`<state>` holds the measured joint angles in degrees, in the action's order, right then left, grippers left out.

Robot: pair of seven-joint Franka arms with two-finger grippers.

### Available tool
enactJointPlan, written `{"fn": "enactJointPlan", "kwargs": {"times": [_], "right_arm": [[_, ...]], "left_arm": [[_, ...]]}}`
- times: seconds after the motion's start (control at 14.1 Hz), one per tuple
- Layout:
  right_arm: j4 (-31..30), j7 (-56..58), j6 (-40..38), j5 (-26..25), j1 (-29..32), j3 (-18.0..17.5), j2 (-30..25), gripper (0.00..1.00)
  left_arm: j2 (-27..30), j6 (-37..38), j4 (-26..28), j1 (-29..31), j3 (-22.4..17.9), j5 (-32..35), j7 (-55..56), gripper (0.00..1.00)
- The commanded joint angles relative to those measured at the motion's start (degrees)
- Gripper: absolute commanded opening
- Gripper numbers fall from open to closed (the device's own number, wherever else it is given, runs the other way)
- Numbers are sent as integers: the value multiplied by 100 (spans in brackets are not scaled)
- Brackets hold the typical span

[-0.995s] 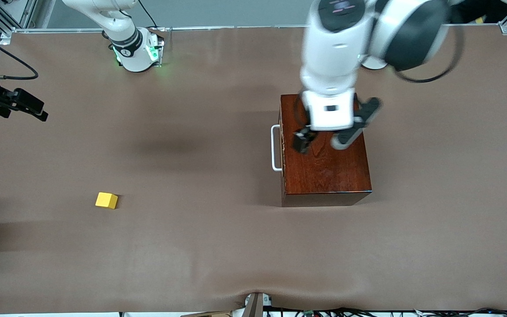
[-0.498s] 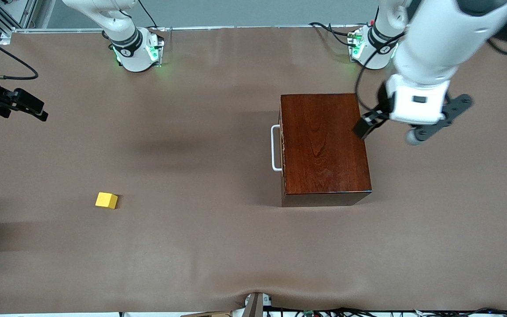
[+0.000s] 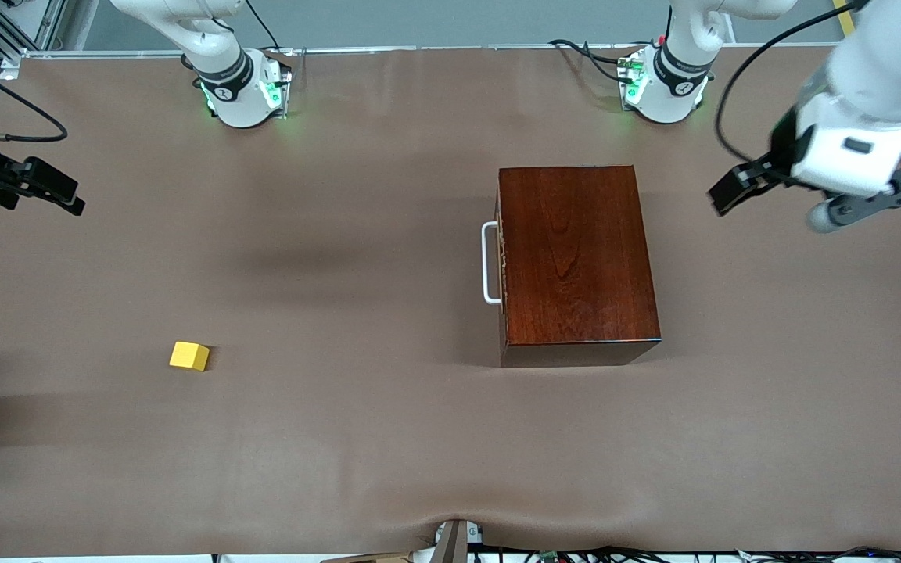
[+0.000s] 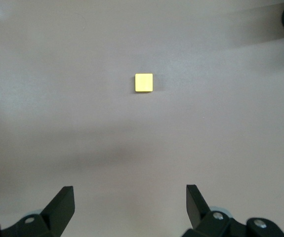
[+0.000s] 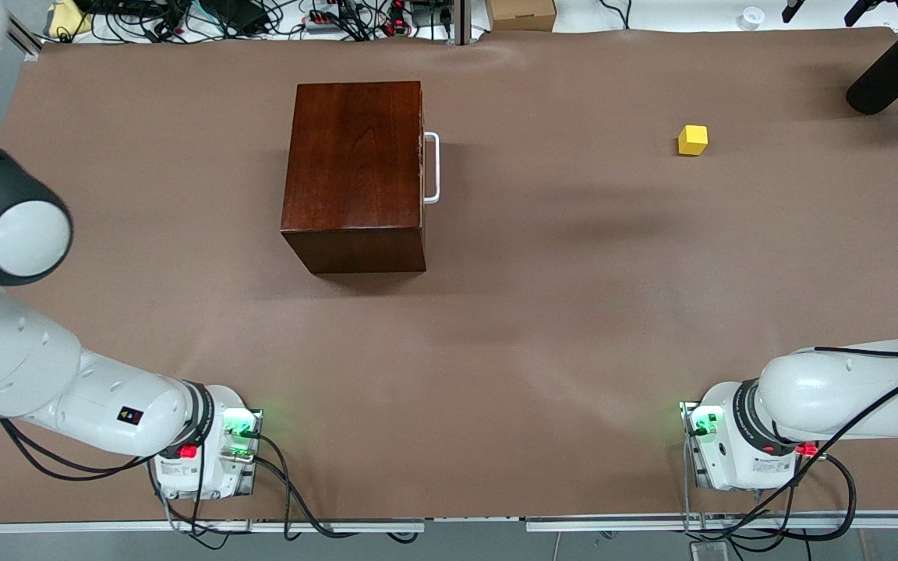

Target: Open drawer, take yellow block, close drawer

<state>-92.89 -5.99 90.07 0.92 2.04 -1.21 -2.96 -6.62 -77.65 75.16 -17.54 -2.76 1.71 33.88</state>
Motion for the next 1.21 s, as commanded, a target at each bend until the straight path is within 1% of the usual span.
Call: {"fn": "enactJointPlan", "kwargs": {"times": [0.0, 0.21, 0.5, 1.0, 1.14], "right_arm": [[-19, -51, -34, 31, 15, -11, -29, 100], [7, -43, -34, 31, 50, -11, -29, 100], [8, -51, -34, 31, 7, -2, -29, 100], [7, -51, -42, 31, -2, -20, -29, 100], [7, -51, -42, 31, 7, -20, -29, 100]], "left_arm": [[617, -40, 692, 250, 30, -83, -626, 100], [908, -40, 983, 522, 30, -74, -1311, 100], [961, 83, 975, 865, 12, -66, -2165, 100], [943, 101, 975, 831, 65, -4, -2219, 100], [961, 145, 966, 857, 188, -4, -2210, 100]]}}
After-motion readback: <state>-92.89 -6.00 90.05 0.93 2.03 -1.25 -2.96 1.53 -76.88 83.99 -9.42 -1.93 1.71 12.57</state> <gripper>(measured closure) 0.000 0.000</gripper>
